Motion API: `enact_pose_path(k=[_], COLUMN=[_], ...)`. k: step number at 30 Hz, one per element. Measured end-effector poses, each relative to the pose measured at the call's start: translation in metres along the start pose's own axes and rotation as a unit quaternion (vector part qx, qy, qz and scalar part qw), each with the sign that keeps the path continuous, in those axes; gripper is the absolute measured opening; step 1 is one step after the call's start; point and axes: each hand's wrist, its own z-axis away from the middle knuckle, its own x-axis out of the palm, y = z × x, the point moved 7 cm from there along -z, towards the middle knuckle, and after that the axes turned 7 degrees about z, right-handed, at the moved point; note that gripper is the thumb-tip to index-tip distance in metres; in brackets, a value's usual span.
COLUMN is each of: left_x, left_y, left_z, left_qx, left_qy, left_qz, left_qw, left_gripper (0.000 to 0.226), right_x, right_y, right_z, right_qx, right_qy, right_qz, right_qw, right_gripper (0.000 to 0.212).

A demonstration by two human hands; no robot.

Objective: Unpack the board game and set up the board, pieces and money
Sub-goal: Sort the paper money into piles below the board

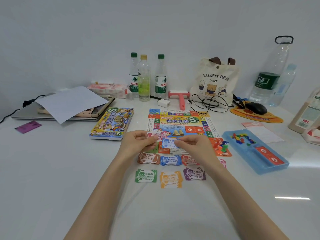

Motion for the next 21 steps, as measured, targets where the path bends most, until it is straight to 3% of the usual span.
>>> enact_pose_path(k=[4,14,18,21], left_x=[-0.006,-0.007,-0.008,-0.014], left_y=[0.002,0.001,0.001,0.003], left_z=[0.0,-0.003,-0.003,-0.003], left_qx=[0.017,0.021,0.023,0.031], left_qy=[0.025,0.025,0.029,0.043], left_qz=[-0.008,-0.018,-0.024,-0.027], left_qw=[1.0,0.999,0.999,0.998], left_gripper=[0.019,0.025,0.027,0.029], right_x=[0.001,0.015,0.014,0.018], right_y=[0.007,0.015,0.01,-0.001], right_z=[0.004,0.005,0.006,0.008], right_qx=[0.042,0.019,-0.009,-0.065], right_qy=[-0.053,-0.052,-0.033,-0.017], right_qz=[0.098,0.245,0.273,0.225], right_qw=[0.993,0.968,0.961,0.972], right_gripper=[0.008,0.017,0.021,0.015])
